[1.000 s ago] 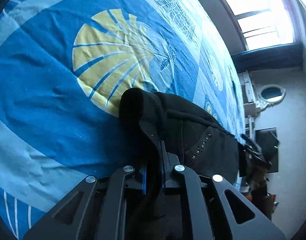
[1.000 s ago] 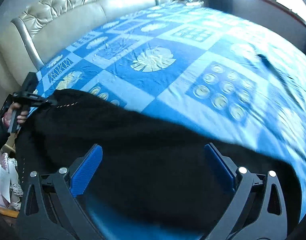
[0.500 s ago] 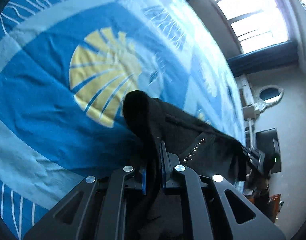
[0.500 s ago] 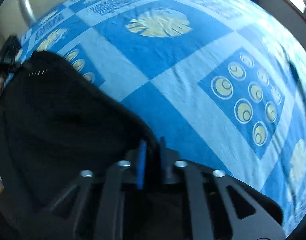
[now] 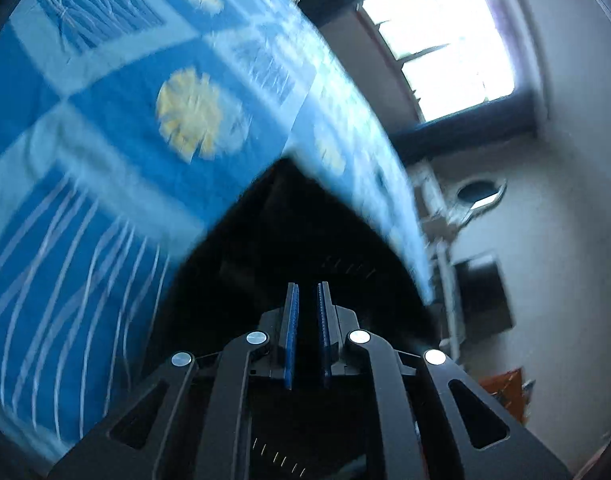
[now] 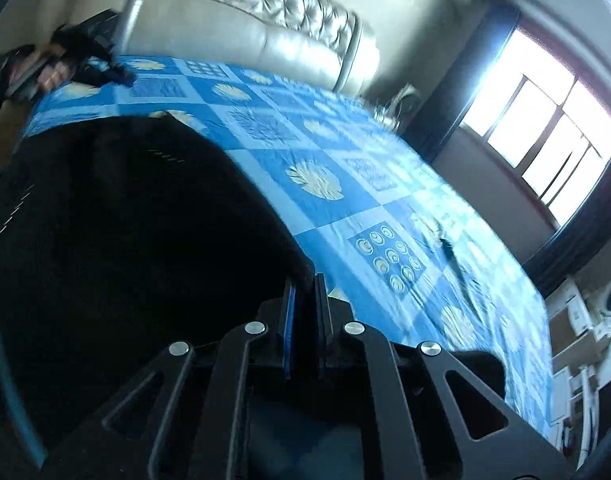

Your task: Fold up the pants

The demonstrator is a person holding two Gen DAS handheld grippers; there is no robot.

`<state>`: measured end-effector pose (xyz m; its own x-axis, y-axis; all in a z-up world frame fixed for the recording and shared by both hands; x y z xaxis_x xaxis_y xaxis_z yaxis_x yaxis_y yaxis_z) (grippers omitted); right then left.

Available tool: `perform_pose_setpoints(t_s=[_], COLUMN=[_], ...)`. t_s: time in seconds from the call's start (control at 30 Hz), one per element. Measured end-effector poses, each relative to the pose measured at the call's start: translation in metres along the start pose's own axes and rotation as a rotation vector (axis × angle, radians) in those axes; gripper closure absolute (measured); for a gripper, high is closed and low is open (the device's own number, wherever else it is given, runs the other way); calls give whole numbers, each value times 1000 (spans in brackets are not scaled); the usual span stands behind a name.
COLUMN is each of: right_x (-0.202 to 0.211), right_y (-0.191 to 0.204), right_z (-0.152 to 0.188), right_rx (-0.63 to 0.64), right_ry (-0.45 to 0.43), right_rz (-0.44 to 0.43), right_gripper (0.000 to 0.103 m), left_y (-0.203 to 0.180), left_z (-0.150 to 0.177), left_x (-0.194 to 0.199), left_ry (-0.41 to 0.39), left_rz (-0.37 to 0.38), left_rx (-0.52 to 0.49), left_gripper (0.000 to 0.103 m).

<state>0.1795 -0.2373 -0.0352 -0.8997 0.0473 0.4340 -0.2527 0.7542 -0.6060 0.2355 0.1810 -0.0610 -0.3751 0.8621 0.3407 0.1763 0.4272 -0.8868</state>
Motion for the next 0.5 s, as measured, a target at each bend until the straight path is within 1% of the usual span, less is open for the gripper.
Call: perform_pose_setpoints(t_s=[0.07,0.1,0.17,0.2,0.27,0.3,0.33,0.37,0.43,0.5], right_x=[27,40,58,63,71,72,73,72,70,68], right_y=[20,32,56,68,86,92,96,98,102,105], right_z=[18,29,46,53,71,79,88,93,103,112], right_rx=[-9,8,35,49,59,61,59,55,40,28], right_ry=[-9,-14,-14,-6,20,39,58,70,96,126], right_rz=[9,26,35,35,28,24,22,20,14,12], right_gripper=[95,95,95,95,95,95,95,95,94,94], left_y=[2,0,-5,-10,-13,-15,-16,-17,-18,-14], left_z=[15,19,23,27,36,42,49,56,67,83], left_x=[-3,-3,-3,-1,1,0,0,1,1,4], left_ry=[32,29,5,-28,-56,-68,-82,-100,-117,-130], left_rz=[-52,-52,5,38,52,59,72,91,114,101], left_rx=[-25,-26,8,22,28,39,59,84,115,144], left_gripper=[93,93,92,92,90,85,74,64,62,62])
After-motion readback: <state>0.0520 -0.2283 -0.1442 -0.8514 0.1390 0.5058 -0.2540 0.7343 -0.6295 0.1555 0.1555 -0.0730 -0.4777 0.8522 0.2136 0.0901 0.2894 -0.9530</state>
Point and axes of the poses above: each gripper's, at about its wrist camera, not at the fingertips, and x roughly against the way its jaws point, y to its left, z to its underside, the point moved 9 cm from there along -x, roughly the way its jaws point, and after that the axes turned 13 degrees about z, right-handed, at the moved point
